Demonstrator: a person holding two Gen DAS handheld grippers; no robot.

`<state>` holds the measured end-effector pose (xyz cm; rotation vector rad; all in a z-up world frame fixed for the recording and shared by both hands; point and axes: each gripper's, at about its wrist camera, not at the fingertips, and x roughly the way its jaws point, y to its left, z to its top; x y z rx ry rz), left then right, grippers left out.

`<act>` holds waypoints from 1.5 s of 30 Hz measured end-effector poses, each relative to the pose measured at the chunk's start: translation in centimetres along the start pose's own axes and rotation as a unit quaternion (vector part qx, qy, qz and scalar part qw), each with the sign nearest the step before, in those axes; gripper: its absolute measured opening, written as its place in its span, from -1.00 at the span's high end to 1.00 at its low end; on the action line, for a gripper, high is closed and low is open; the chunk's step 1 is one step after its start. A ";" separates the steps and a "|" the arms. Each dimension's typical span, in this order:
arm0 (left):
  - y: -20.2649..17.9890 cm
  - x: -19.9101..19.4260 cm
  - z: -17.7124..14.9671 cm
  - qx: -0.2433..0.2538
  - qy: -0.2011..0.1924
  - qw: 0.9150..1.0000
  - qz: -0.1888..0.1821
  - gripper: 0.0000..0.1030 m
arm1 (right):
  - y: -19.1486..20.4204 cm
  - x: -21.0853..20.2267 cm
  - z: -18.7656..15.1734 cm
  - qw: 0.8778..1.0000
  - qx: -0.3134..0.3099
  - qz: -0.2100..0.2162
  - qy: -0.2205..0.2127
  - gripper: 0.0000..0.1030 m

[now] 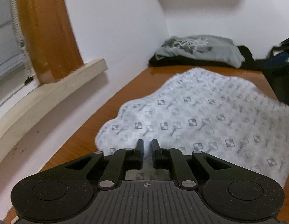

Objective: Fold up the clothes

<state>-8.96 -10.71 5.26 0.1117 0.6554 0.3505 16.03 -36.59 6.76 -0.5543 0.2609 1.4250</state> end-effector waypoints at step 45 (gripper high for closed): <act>9.8 4.9 0.4 -0.294 -0.027 0.943 -0.152 0.72 | -7.3 13.0 -1.0 0.952 0.274 0.133 -0.013 0.61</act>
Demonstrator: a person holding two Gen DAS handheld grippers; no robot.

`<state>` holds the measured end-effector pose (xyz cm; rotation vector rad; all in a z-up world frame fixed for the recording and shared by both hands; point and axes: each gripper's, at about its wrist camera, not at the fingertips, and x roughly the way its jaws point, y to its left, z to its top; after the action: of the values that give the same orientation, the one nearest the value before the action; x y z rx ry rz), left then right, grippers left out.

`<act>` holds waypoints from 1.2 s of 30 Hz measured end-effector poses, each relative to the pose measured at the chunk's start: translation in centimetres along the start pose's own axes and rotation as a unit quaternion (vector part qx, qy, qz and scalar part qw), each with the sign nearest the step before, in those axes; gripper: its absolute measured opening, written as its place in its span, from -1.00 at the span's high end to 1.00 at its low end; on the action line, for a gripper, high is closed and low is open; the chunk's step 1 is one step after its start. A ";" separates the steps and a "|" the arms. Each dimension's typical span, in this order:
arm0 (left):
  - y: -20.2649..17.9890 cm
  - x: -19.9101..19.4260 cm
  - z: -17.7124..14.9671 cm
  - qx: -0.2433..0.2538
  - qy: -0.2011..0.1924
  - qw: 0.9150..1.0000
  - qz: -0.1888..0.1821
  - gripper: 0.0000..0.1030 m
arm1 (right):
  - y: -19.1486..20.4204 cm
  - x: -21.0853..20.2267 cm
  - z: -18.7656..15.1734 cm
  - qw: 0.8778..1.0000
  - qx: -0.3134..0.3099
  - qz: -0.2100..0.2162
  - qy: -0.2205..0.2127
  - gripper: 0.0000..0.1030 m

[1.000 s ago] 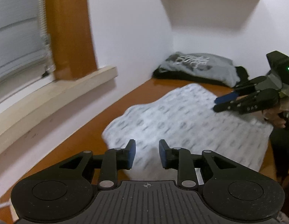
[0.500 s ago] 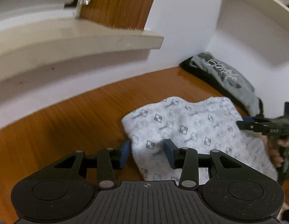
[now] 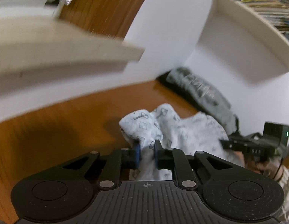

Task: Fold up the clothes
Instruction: 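Pinch the folded shirt with both grippers and lift it off the desk, then carry the shirt onto the grey garment pile and open both grippers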

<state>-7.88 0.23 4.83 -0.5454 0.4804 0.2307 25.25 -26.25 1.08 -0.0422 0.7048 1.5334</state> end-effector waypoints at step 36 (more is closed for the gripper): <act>-28.4 41.0 26.8 0.334 -0.044 0.940 0.055 0.56 | -24.7 -9.0 17.7 0.917 0.035 -0.340 -0.206 0.35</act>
<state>47.14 -5.32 17.15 0.1575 0.4696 0.1833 55.78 -28.19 9.42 0.0817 0.3450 0.8039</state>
